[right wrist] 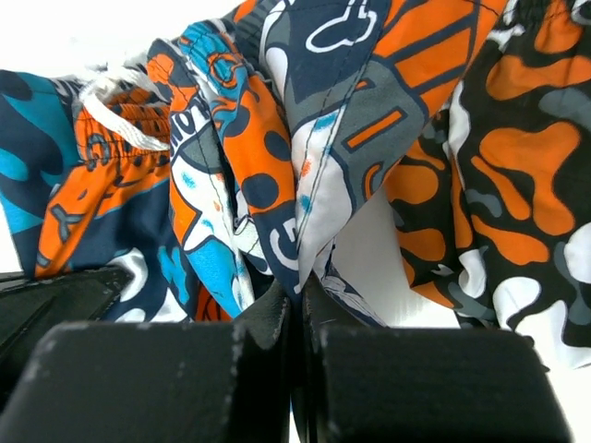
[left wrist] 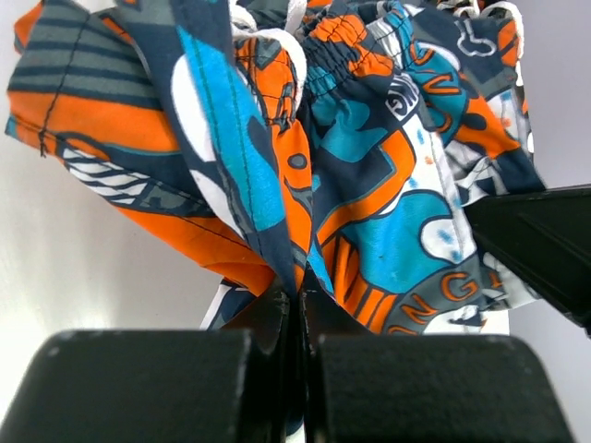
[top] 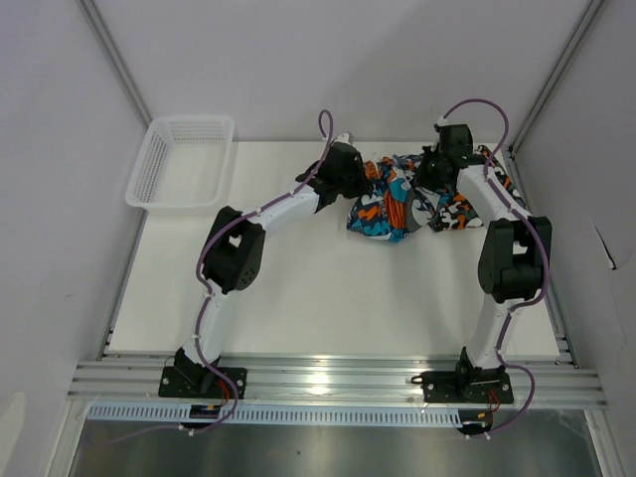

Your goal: Fold and stack the shorts

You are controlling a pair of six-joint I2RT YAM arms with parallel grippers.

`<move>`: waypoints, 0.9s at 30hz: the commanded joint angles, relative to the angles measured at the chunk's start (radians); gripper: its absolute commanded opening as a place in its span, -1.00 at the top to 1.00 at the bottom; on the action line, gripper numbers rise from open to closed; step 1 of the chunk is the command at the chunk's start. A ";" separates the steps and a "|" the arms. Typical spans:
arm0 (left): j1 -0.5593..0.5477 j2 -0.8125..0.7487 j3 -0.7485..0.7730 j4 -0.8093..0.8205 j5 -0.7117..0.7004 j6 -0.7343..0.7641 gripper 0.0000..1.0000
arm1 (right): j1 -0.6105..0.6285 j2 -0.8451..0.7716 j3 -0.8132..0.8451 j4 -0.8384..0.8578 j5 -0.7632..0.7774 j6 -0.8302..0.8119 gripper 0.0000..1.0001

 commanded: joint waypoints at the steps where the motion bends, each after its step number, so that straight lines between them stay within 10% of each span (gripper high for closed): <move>1: -0.001 -0.061 -0.003 -0.008 -0.011 -0.020 1.00 | 0.003 0.016 0.011 0.015 -0.062 0.004 1.00; 20: 0.273 -0.674 -0.968 0.015 -0.082 0.096 1.00 | 0.434 0.036 -0.151 0.102 0.062 0.094 1.00; 27: 0.394 -0.810 -1.185 0.017 -0.040 0.159 1.00 | 0.391 0.018 -0.135 0.041 0.150 0.071 -0.32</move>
